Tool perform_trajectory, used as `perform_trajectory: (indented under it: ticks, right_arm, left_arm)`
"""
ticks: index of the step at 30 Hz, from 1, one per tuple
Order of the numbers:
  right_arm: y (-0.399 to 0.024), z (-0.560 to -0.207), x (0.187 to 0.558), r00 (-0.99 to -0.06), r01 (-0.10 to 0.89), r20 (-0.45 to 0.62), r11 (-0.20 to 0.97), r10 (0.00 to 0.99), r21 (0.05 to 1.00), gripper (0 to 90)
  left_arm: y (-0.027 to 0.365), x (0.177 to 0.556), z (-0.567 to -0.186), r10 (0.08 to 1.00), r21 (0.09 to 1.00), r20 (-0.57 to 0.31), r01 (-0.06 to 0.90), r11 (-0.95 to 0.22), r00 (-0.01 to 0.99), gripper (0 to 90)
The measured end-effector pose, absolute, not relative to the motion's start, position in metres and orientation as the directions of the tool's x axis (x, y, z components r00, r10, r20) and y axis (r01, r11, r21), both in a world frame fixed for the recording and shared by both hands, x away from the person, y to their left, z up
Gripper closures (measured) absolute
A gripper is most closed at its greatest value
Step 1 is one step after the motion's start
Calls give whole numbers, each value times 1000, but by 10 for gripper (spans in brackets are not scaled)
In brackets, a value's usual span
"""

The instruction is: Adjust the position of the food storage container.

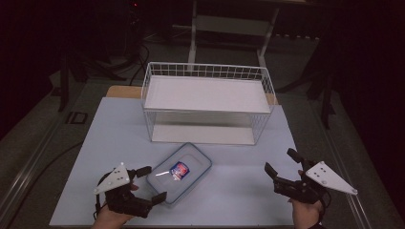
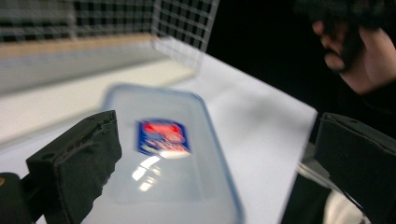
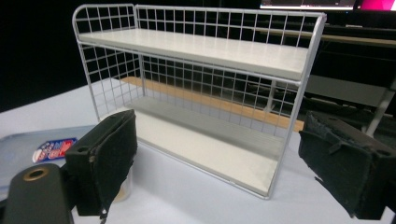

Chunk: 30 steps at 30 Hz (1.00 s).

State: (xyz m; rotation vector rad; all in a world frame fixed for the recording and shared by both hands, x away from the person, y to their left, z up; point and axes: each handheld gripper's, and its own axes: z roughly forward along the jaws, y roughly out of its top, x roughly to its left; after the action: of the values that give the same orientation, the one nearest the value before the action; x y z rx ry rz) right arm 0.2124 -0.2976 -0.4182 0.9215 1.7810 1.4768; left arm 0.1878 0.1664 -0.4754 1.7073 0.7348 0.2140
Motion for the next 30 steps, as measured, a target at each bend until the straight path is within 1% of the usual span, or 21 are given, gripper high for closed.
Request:
perform_trajectory:
  ticks: [3,6,7,8,9,10,11,12,14,15,17,18,20,23,26,30]
  right_arm:
    - [-295,-416,212,-554,111,-45,128,832,986,113]
    - [-294,-417,213,-557,113,-45,130,829,985,113]
    - [-293,-418,213,-558,114,-45,130,829,985,113]
    - [-292,-420,213,-562,119,-42,131,826,984,113]
    - [-292,-421,213,-564,123,-38,130,825,984,114]
    - [-291,-422,214,-566,126,-38,132,823,983,113]
    - [-291,-423,214,-567,128,-39,135,823,983,113]
    - [-291,-424,214,-568,129,-40,137,822,982,114]
    - [-290,-425,214,-571,134,-34,134,820,982,114]
    - [-290,-426,215,-572,135,-34,135,820,982,114]
    - [-290,-427,215,-573,139,-31,135,819,981,114]
    - [-290,-427,215,-574,142,-28,133,818,981,114]
    - [-290,-428,215,-574,143,-28,134,819,981,114]
    - [-290,-429,215,-575,144,-26,133,818,981,114]
    - [-290,-429,216,-576,147,-22,130,817,980,114]
    - [-289,-429,216,-581,149,-20,130,814,980,114]
  left_arm:
    - [155,186,-480,561,913,-254,387,-130,788,83]
    - [149,186,-483,558,902,-258,403,-153,789,223]
    - [149,186,-483,558,902,-258,403,-153,789,223]
    - [143,185,-489,540,888,-255,416,-198,802,416]
    - [140,185,-490,538,880,-250,421,-219,805,506]
    - [139,185,-492,515,875,-263,426,-228,816,562]
    - [136,184,-493,508,871,-257,425,-246,822,603]
    - [133,184,-494,505,864,-246,423,-272,827,666]
    - [127,182,-496,492,850,-238,424,-311,838,722]
    - [123,181,-498,488,839,-229,425,-341,843,776]
    - [118,180,-502,486,824,-211,422,-379,848,831]
    - [116,180,-504,488,810,-210,430,-399,847,886]
    - [115,181,-508,507,792,-202,444,-418,838,894]
    - [117,183,-509,517,786,-208,457,-417,830,896]
    - [116,181,-509,519,789,-187,442,-426,834,897]
    - [117,182,-506,538,773,-185,460,-437,822,897]
